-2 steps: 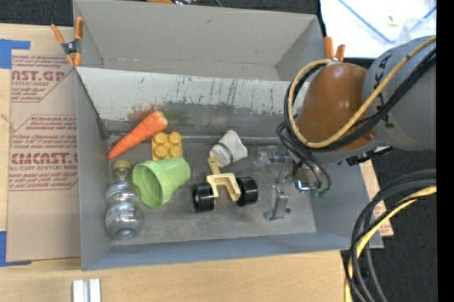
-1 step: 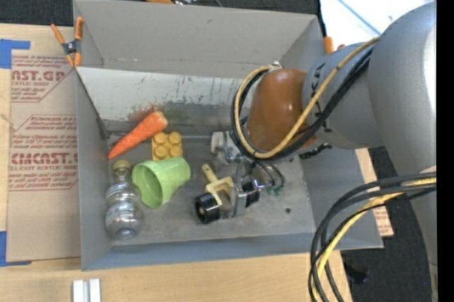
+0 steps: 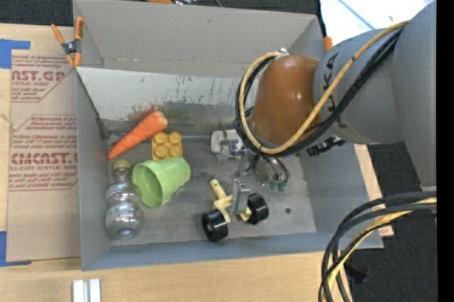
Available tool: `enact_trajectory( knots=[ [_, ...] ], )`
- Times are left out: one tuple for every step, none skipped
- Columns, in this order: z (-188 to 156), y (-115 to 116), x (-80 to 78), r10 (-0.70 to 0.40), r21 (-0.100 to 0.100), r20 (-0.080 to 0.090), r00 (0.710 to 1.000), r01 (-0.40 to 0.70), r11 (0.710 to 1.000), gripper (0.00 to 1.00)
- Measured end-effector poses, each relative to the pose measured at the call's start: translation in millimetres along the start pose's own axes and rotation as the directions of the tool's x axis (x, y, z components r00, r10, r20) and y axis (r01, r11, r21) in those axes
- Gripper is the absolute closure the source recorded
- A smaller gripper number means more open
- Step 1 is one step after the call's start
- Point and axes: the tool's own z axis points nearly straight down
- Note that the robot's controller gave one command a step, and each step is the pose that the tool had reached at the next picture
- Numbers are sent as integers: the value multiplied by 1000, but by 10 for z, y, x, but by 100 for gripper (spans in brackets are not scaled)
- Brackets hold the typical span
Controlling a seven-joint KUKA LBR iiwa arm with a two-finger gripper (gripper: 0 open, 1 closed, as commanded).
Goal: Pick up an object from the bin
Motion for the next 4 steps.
enact_trajectory(
  knots=[
    [270,52,135,-21,-2,-10,1000,21,1000,0],
    [529,1096,208,-229,-2,2,973,229,973,0],
    [565,189,378,-102,-1,-5,995,102,995,100],
    [562,190,379,-102,-1,-5,995,102,995,100]
  ],
)
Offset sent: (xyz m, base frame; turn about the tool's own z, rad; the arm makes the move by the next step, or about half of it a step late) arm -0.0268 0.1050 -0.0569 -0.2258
